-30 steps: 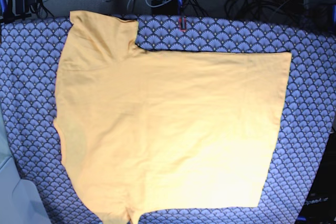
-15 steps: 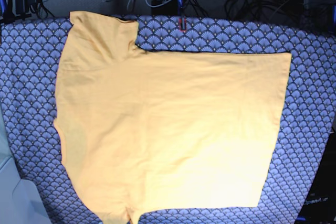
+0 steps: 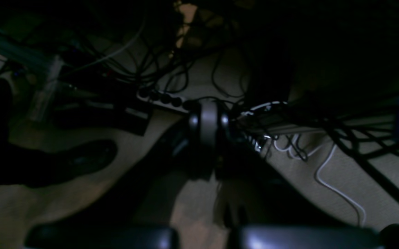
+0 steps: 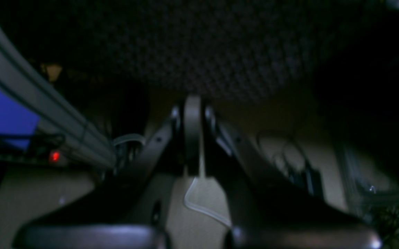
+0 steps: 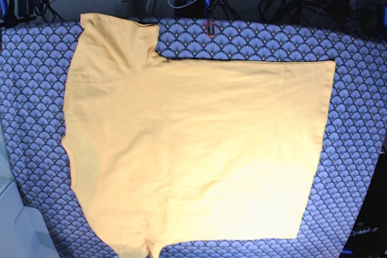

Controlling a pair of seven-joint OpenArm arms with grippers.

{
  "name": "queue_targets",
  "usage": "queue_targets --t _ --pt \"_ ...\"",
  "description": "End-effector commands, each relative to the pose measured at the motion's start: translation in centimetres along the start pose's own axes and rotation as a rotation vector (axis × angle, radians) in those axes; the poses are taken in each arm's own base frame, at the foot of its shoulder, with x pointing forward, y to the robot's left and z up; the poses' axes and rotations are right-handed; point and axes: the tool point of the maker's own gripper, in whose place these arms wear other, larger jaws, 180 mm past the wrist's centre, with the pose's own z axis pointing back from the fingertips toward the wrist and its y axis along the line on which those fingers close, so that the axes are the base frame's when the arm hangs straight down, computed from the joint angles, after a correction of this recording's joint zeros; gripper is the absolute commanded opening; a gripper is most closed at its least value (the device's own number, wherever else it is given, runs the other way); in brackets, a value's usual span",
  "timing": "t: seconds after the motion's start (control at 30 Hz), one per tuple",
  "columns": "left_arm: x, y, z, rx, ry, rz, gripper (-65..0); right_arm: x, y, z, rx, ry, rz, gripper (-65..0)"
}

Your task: Fold the T-shirt properly

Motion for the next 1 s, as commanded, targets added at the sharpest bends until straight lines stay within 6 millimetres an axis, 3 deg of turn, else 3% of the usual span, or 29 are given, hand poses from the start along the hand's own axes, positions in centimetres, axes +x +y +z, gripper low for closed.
queue_targets --t 0.0,0.1,0.27,0.47,0.53,0.73,0.87,0.97 --pt "0.3 0.5 1.8 0.002 -0.024 -0.002 -65.0 2.0 -0.7 0.9 -0.008 -0.056 0.008 -65.0" --pt "3.0 -0.6 3.3 -0.041 -0.133 0.031 -65.0 5.3 -0.9 0.1 -0.003 -0.074 0.017 -65.0" --pt "9.9 -1.5 6.5 -0.074 -0.300 0.117 -65.0 10.2 -0.6 -2.4 0.015 -0.105 0.012 -65.0" --pt "18.1 -1.6 5.4 -0.175 -0.320 0.185 -65.0 15.5 -0.2 -5.7 0.027 -0.125 0.009 -65.0" --pt "20.9 -0.7 4.7 -0.187 -0.338 0.182 -65.0 17.1 -0.1 -6.7 0.028 -0.121 0.010 -65.0" --pt "27.6 1.5 2.0 -0.127 -0.359 0.056 -65.0 19.5 0.3 -9.8 0.069 -0.072 -0.050 -65.0" --pt "30.7 2.6 0.7 -0.089 -0.304 -0.017 -65.0 19.2 -1.3 -12.2 0.100 -0.005 -0.200 -65.0" --pt "32.0 2.9 0.2 -0.059 -0.288 -0.025 -65.0 19.2 -2.5 -13.7 0.150 0.046 -0.306 -59.3"
